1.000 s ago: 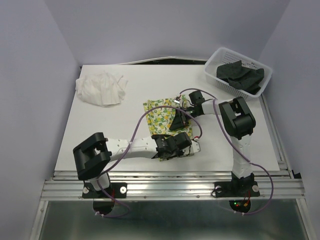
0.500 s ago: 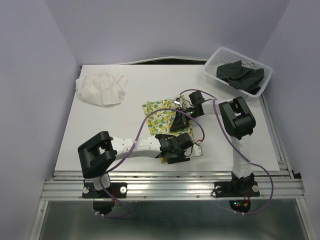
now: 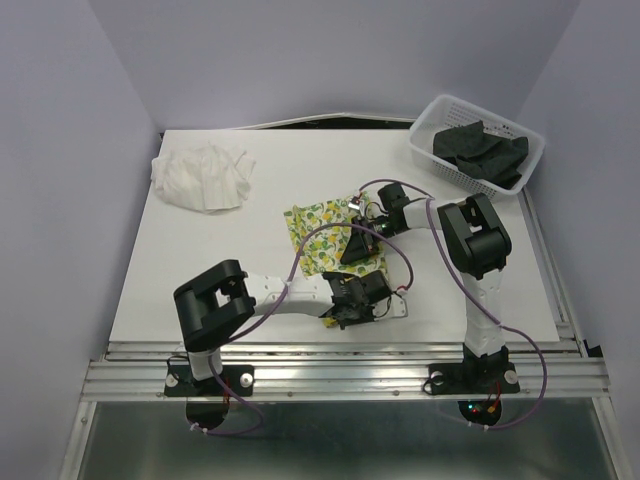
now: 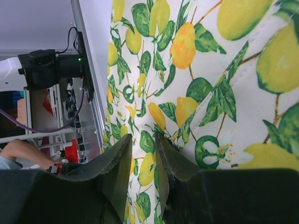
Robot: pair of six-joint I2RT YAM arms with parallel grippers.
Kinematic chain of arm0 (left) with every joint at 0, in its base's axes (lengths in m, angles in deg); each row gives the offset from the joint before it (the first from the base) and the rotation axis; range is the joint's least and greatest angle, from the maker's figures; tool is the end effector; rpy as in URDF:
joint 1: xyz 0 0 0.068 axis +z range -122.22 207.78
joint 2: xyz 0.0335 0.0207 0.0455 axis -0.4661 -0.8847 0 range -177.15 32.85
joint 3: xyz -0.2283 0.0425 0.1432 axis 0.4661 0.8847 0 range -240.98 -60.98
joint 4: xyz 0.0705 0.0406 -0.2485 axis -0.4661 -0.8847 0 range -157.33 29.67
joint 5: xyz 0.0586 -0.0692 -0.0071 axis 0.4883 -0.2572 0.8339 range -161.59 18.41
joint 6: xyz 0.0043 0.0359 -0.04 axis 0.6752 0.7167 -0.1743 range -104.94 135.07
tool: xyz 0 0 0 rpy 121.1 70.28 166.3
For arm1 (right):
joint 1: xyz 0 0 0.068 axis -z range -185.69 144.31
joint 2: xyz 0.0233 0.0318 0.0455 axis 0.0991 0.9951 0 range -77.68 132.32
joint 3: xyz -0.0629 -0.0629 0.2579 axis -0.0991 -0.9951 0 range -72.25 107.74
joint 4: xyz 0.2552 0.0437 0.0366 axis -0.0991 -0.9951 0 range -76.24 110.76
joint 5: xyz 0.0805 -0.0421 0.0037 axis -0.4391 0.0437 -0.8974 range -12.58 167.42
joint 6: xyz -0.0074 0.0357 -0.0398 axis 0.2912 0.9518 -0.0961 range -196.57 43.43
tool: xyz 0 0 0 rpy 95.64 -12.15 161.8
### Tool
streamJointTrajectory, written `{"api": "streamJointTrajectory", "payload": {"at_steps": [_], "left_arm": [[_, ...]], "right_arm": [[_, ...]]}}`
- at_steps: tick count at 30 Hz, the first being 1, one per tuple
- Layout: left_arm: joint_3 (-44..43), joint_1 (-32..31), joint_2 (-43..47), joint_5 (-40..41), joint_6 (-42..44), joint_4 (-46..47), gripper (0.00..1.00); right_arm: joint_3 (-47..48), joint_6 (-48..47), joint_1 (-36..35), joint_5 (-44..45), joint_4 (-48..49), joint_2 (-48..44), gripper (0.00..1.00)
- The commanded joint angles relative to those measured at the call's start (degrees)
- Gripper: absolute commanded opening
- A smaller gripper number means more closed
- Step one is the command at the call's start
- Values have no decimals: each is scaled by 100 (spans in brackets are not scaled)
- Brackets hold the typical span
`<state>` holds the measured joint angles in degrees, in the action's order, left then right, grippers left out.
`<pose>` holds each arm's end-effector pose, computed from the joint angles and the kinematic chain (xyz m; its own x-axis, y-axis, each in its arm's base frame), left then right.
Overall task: Fold and stack the skirts
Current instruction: Fold the skirt
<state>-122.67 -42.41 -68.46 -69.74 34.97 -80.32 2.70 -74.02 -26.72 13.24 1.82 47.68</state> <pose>0.1210 -0.3329 0.1677 0.0434 0.8836 -0.4662 0.9785 0.0567 0.1985 0.3682 0.1759 0.0945 -0.8926 -0.3225 -0.3149 -0.4134 0.3072 0.8572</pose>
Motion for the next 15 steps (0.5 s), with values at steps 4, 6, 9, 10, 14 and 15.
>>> {"api": "streamJointTrajectory", "payload": {"at_steps": [4,6,9,10,14,15], "left_arm": [[-18,49,-389,-53,-30,-146,0],[-27,128,-354,-79,-65,-155,0],[-10,181,-29,-141,-65,-119,0],[-27,190,224,-149,-65,-119,0],[-552,252,806,-667,-30,-444,0],[-668,269,894,-860,-13,-619,0]], "right_arm": [[-148,-492,-23,1039,-356,261,33],[-166,-518,-23,1031,-382,261,33],[-253,-580,-23,1031,-409,235,33],[-288,-632,-23,1039,-409,217,33],[-359,-738,-23,1101,-461,112,33],[-403,-808,-23,1101,-514,94,33]]}}
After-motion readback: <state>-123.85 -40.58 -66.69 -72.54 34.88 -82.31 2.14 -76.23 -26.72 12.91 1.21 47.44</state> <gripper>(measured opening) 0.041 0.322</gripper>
